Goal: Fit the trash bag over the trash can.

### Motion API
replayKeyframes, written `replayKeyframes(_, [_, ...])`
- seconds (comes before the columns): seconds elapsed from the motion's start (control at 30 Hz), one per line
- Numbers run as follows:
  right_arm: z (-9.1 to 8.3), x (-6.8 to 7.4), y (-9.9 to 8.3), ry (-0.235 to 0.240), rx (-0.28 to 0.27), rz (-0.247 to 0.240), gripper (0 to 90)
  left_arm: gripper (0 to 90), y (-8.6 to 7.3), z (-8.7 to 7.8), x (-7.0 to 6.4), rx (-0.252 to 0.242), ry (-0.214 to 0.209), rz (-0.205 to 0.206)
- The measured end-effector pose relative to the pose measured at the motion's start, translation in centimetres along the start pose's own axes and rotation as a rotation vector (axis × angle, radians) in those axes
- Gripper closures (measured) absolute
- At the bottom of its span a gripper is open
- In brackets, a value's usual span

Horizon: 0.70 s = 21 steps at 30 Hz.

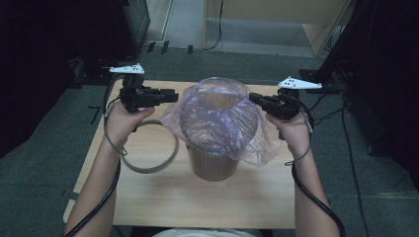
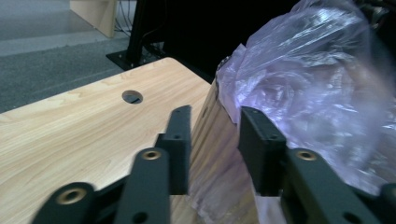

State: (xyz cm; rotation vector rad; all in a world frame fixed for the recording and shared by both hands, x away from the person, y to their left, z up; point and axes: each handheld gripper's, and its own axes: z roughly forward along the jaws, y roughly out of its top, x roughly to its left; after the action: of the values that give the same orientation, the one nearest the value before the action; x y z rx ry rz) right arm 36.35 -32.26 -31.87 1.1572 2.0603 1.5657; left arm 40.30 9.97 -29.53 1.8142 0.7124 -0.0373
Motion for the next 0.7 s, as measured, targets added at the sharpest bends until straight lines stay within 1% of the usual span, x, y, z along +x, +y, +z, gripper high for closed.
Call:
replayKeyframes(0.03, [-0.1,0.0,0.0,0.001,0.001,-0.004,88.5,59.3,0.1,-0.3,-0.1,-0.003,-0.003,-0.003])
replayKeyframes(0.1, [-0.1,0.2,0.1,0.001,0.001,-0.008,88.1,54.9,0.3,-1.0,-0.6,-0.020,-0.017,0.014])
replayKeyframes(0.17, [-0.1,0.3,0.2,0.004,0.001,-0.015,88.0,51.0,0.5,-1.3,-1.2,-0.022,-0.033,0.032])
replayKeyframes(0.2, [-0.1,0.4,0.3,0.004,0.004,-0.019,88.0,49.5,0.6,-1.3,-1.6,-0.016,-0.048,0.039])
replayKeyframes(0.23, [-0.2,0.5,0.3,0.002,0.007,-0.024,87.9,47.4,0.7,-1.3,-2.0,-0.007,-0.053,0.053])
replayKeyframes(0.33, [-0.3,0.8,0.4,-0.004,0.009,-0.039,87.9,43.5,0.9,-1.4,-2.9,0.008,-0.056,0.076])
replayKeyframes(0.4, [-0.4,0.8,0.5,-0.004,0.009,-0.043,87.7,42.6,1.1,-1.8,-3.3,0.000,-0.053,0.084])
replayKeyframes(0.5, [-0.7,0.8,0.5,-0.002,0.005,-0.045,87.7,40.3,1.2,-2.4,-3.8,0.000,-0.077,0.096])
replayKeyframes(0.57, [-0.7,0.9,0.7,0.003,0.005,-0.046,87.8,38.8,1.2,-2.0,-4.0,0.012,-0.072,0.110])
replayKeyframes(0.63, [-0.7,1.1,0.7,0.000,0.001,-0.051,87.9,38.5,1.0,-1.2,-3.9,0.029,-0.061,0.111])
replayKeyframes(0.67, [-0.6,1.2,0.8,0.002,-0.001,-0.053,87.8,38.5,1.0,-0.4,-3.8,0.040,-0.051,0.104])
replayKeyframes(0.7, [-0.6,1.2,0.9,0.009,-0.005,-0.053,87.8,38.8,1.0,0.1,-3.7,0.045,-0.027,0.097])
